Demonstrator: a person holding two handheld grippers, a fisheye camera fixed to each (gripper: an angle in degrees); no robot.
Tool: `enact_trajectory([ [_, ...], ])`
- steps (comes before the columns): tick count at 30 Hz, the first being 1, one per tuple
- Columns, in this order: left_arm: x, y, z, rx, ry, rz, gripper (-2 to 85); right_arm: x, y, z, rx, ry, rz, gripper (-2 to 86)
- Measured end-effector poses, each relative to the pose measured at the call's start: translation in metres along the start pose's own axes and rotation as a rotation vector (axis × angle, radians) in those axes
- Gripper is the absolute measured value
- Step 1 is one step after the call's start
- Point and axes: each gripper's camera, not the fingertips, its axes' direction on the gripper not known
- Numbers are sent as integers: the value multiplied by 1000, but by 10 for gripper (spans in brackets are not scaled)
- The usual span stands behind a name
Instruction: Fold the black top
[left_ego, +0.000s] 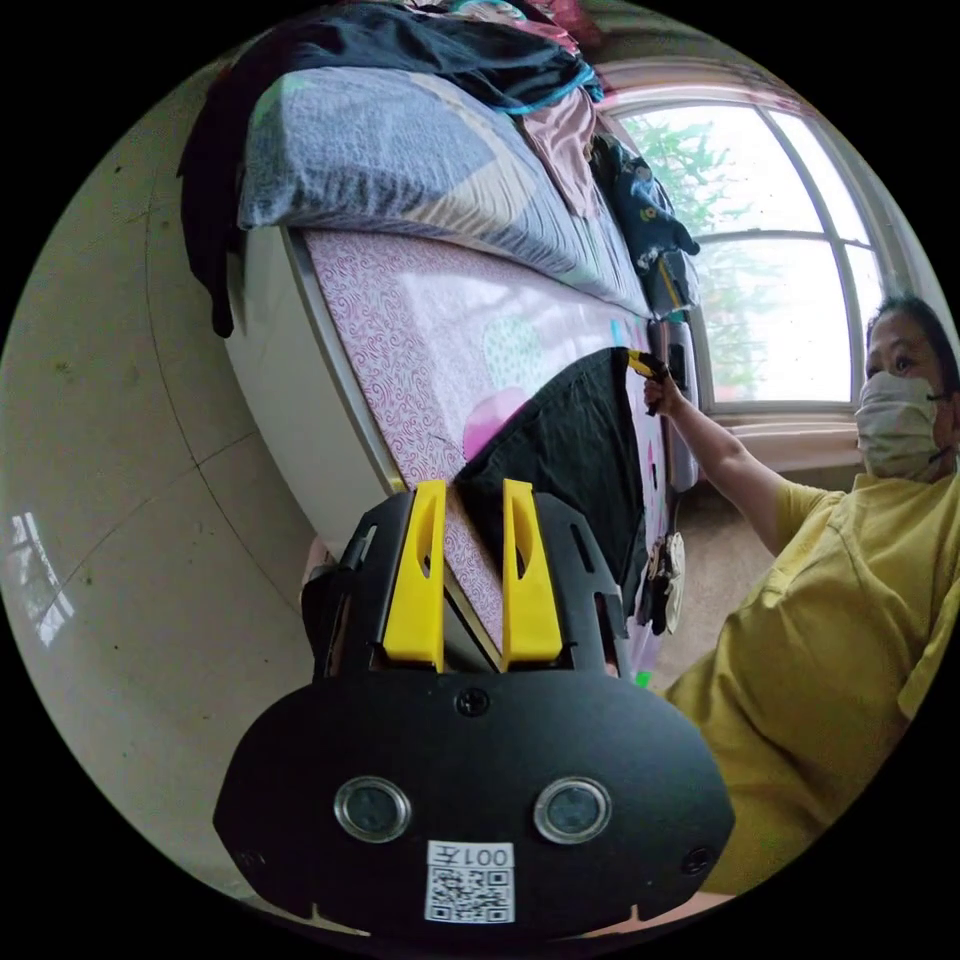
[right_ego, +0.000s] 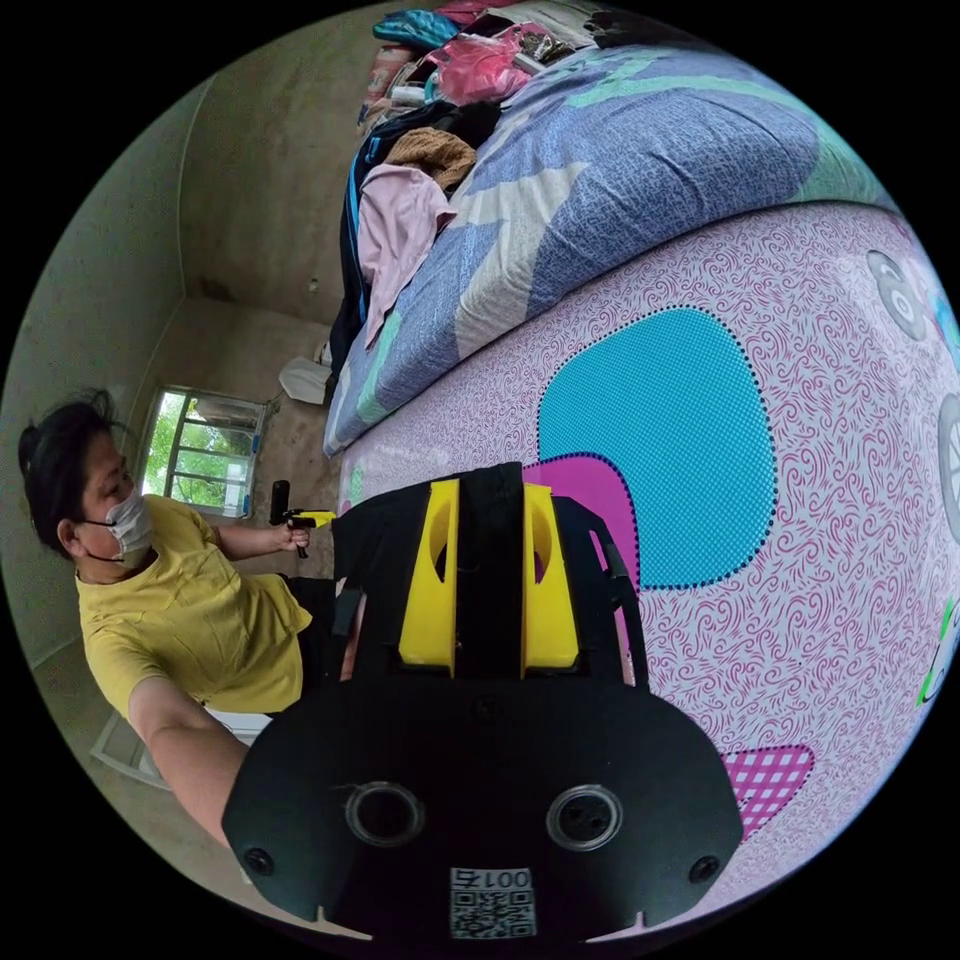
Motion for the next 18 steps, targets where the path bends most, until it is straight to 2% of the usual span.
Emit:
enact_trajectory([
  [10,21,8,12,-43,111,19,52,-12,-2,4,-35,-37,-9,73],
  [14,30,12,6,-45,86,25,1,-32,-5,15,-72,47,-75,30],
  [18,49,15,-10,-41,100,100,-14,-56,-2,13,-106,83,-120,13],
])
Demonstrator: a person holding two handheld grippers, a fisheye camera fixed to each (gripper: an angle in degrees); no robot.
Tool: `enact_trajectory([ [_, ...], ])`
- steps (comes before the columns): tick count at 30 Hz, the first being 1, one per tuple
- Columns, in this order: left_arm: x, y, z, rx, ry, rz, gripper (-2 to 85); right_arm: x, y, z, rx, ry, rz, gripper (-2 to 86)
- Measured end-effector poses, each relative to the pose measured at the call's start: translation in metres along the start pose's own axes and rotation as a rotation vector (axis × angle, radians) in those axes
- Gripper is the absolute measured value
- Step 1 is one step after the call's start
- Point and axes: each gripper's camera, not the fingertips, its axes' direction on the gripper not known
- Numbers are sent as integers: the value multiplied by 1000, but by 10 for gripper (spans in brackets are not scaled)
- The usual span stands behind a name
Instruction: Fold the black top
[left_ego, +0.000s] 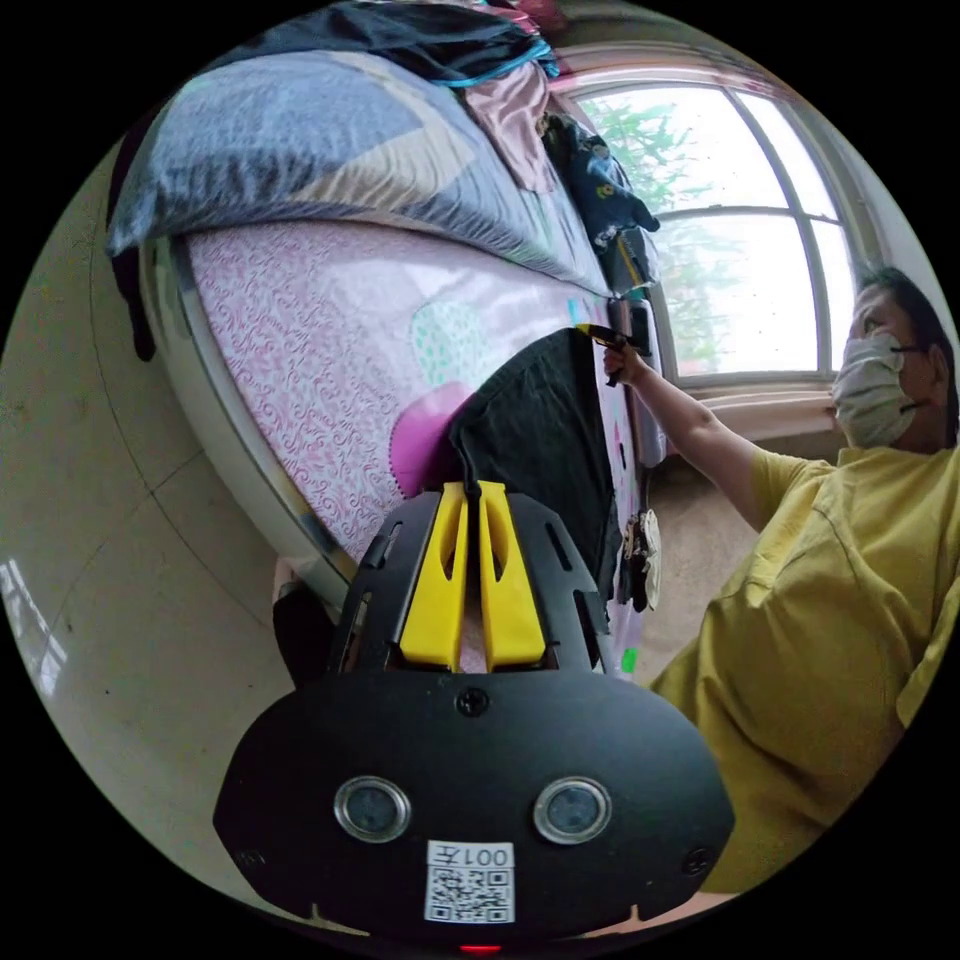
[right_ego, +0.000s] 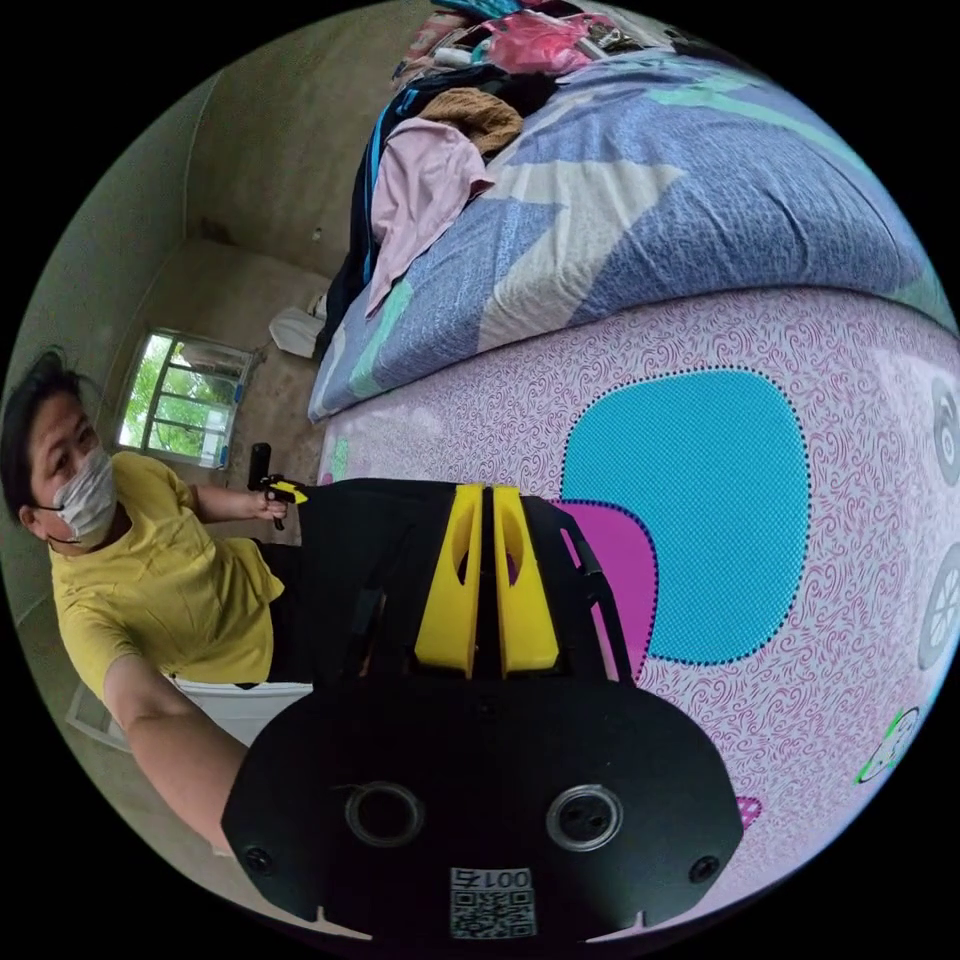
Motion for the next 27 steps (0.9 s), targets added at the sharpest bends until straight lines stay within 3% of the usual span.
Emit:
enact_trajectory([
  [13,106,35,-54,-71,154,241,-15,-116,96,-68,95,105,-80,5],
  [27,299,183,-23,-219,198,554,-15,-258,350,-141,229,278,-66,5],
])
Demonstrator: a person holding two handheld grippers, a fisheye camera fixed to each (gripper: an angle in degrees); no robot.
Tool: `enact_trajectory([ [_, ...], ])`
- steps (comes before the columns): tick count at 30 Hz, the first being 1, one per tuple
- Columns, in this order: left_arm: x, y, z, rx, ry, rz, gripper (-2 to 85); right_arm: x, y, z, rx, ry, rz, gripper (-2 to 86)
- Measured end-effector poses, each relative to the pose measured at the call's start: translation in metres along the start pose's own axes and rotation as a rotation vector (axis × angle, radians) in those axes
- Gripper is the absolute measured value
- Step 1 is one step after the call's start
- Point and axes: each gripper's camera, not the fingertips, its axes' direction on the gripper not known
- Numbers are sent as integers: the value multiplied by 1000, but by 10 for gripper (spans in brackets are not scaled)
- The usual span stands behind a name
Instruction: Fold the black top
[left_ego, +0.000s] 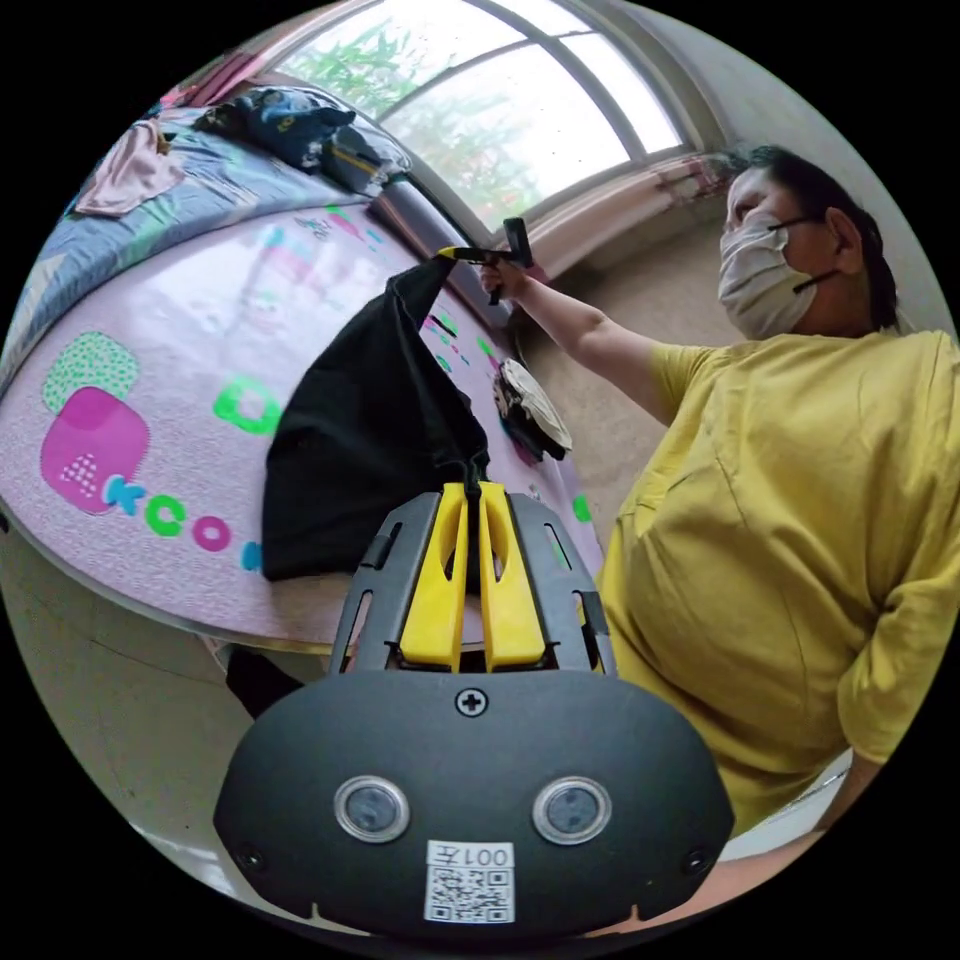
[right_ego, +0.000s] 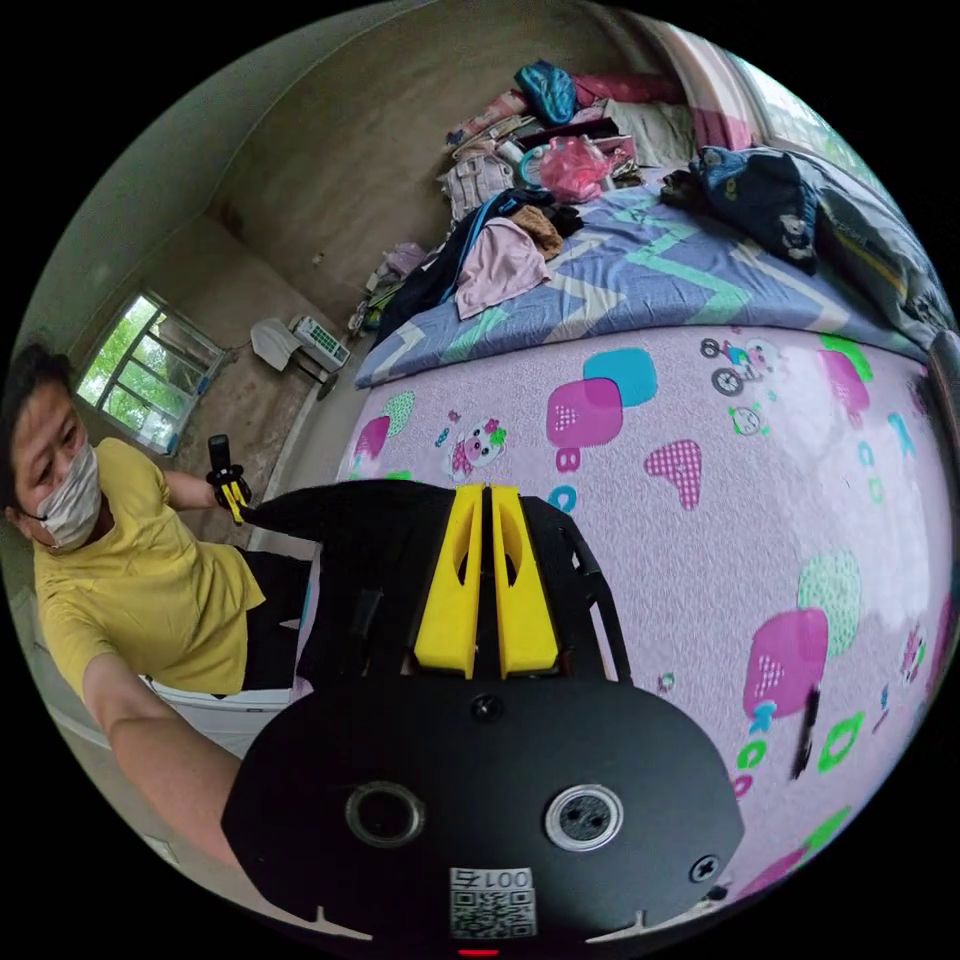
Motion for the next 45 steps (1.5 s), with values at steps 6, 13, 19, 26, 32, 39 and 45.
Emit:
enact_trajectory([
  [6,65,-13,70,-187,29,73,-15,-13,89,-18,-24,16,64,5],
  [13,126,-14,121,-353,125,131,-15,-7,178,-26,35,26,171,5],
  [19,170,-18,139,-407,93,164,-15,-7,242,-35,68,33,248,5],
  [26,214,-22,195,-560,34,234,-15,-11,295,-31,71,71,306,4],
  [32,256,-27,207,-623,3,351,-15,-18,326,-37,90,84,323,4],
  [39,272,-26,229,-668,-3,359,-12,-19,365,-13,113,167,398,7],
  [45,299,-30,232,-705,56,395,25,-22,386,-22,194,164,494,12],
])
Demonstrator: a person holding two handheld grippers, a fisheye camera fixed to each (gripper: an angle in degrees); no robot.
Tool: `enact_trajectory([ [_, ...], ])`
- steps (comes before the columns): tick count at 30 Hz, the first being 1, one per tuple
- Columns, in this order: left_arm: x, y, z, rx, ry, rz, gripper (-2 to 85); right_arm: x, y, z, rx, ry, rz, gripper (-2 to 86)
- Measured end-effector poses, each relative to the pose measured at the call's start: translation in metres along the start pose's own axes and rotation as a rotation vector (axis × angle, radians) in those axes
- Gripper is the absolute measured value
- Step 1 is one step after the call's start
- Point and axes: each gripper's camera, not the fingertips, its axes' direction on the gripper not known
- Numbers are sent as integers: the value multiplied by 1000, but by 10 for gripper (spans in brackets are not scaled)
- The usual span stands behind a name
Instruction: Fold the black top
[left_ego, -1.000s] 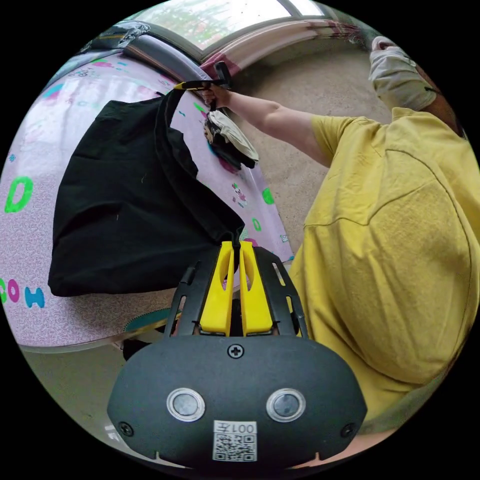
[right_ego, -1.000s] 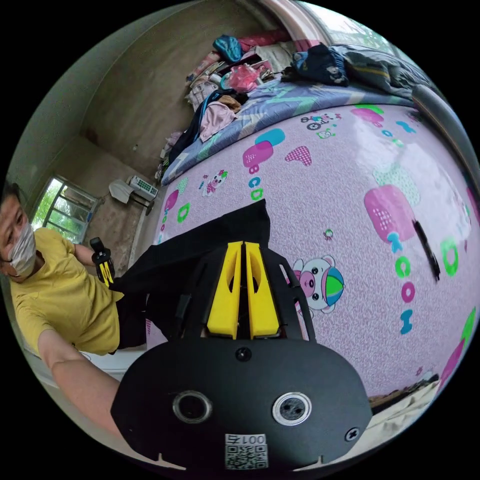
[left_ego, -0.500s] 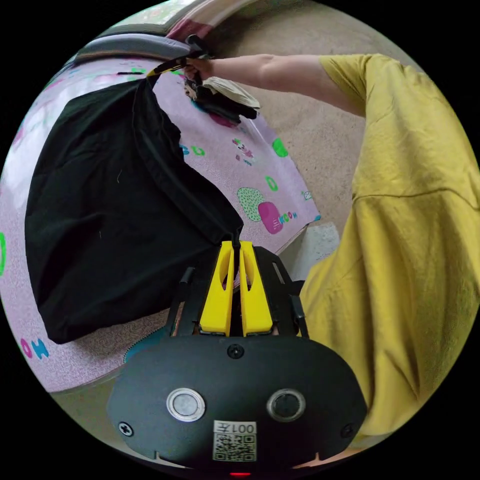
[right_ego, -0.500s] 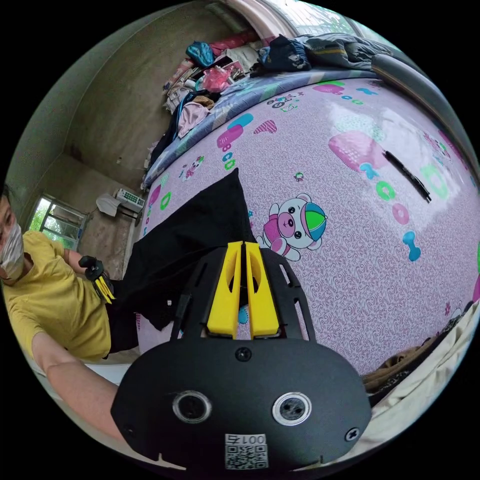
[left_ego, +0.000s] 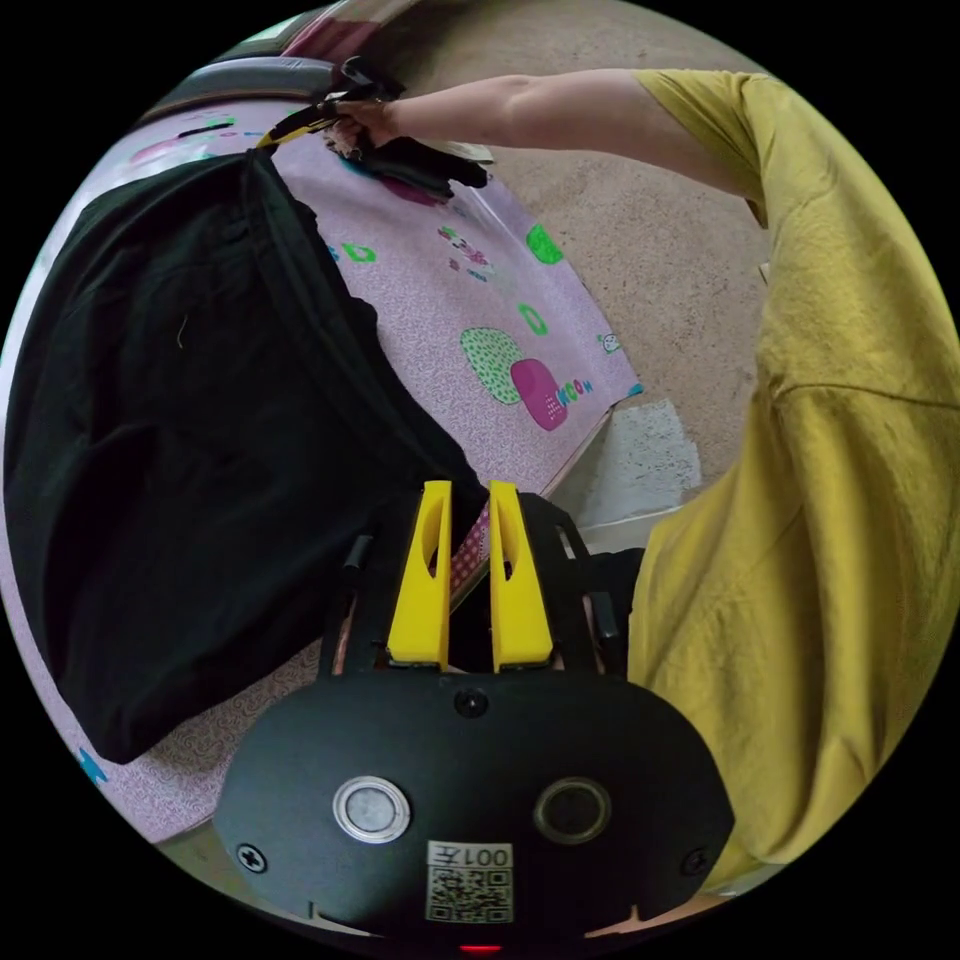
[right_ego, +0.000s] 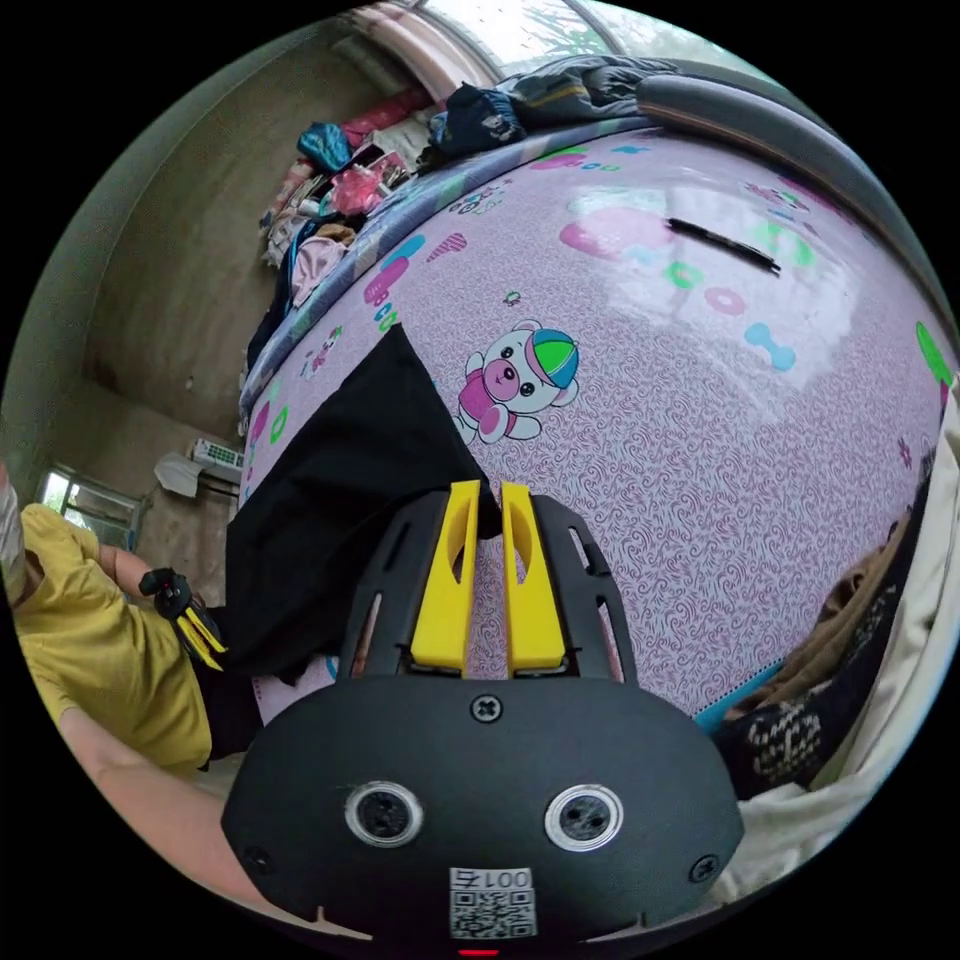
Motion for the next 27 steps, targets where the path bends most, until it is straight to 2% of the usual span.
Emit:
enact_trajectory([
  [7,38,-11,-19,46,90,90,18,-21,-7,-41,196,87,40,9],
  [10,48,-16,-32,89,80,87,-1,-40,-29,-19,108,100,24,4],
  [13,53,-24,-45,132,66,58,-4,-63,-46,30,-72,116,-37,1],
  [17,56,-30,-60,198,70,-12,-5,-83,-53,94,-352,235,-95,0],
  [22,60,-40,-71,227,-23,-55,-6,-77,-33,104,-475,314,-135,0],
  [27,58,-62,-72,153,-191,-169,-8,-59,-19,97,-409,295,-44,0],
])
